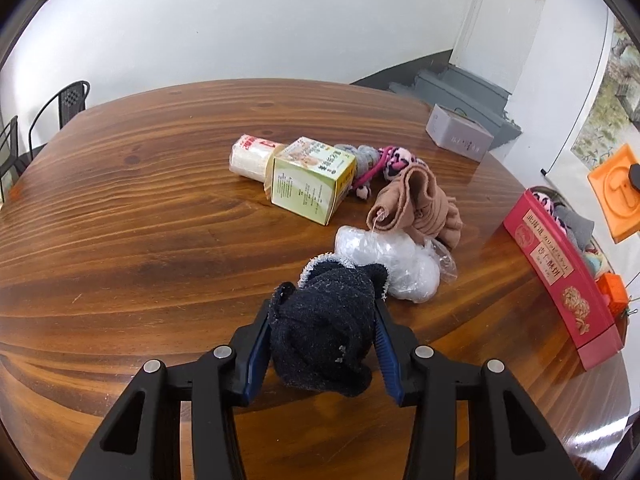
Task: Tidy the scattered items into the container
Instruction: 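Grasp the orange cube with the right gripper while the left grasps the black fuzzy sock, then carry the orange cube and black sock into the pink tin and open both grippers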
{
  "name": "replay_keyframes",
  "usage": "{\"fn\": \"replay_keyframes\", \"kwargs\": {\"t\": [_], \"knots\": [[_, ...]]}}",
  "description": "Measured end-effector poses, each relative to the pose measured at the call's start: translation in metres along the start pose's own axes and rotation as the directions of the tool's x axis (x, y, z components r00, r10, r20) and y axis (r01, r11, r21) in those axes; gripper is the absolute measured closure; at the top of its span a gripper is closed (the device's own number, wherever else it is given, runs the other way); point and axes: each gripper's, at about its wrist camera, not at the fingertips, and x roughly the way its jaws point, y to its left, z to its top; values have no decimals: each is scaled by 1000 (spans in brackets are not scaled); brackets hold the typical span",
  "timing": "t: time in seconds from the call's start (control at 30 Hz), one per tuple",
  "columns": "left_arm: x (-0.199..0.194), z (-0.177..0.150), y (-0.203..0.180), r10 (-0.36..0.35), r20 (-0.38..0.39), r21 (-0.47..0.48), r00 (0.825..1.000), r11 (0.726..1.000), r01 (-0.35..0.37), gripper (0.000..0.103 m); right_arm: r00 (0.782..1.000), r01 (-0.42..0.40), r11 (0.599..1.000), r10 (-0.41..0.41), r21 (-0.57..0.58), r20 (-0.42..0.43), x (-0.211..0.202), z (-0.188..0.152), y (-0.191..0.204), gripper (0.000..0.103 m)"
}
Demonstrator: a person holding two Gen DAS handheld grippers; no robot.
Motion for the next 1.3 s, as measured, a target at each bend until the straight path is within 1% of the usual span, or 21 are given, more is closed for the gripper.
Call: {"fn": "replay_keyframes", "kwargs": {"t": [0.17,0.23,0.33,0.43,0.53,0.63,0.8,0.9,1.0,1.23,1.3], "knots": [[-19,7,-10,-25,56,10,998,1000,24,55,999,19,1000,-20,25,47,-20,4,-15,44],[-26,9,-16,-44,73,11,996,999,43,55,997,39,999,-41,37,71,-30,7,-27,44],[-33,14,-32,-92,83,12,992,996,92,55,989,86,994,-94,72,112,-46,11,-53,44],[-38,19,-54,-138,88,24,986,990,137,55,981,129,983,-145,130,129,-57,15,-86,44],[-38,26,-83,-182,91,43,979,983,179,55,976,154,970,-179,186,126,-67,16,-118,44],[-36,36,-117,-227,91,76,970,972,221,55,973,168,966,-194,197,123,-72,15,-137,44],[-28,53,-175,-292,80,129,953,951,281,55,979,163,975,-179,151,100,-69,8,-139,44],[-19,68,-208,-312,77,164,947,941,297,55,980,160,981,-171,113,98,-67,5,-135,44],[-5,81,-238,-340,58,181,939,928,325,55,982,148,983,-159,105,106,-72,3,-137,44],[23,102,-292,-351,40,235,935,913,333,55,987,131,983,-141,126,74,-67,-5,-143,44],[32,104,-302,-344,27,247,938,912,328,51,987,132,984,-141,119,71,-66,-6,-142,44]]}}
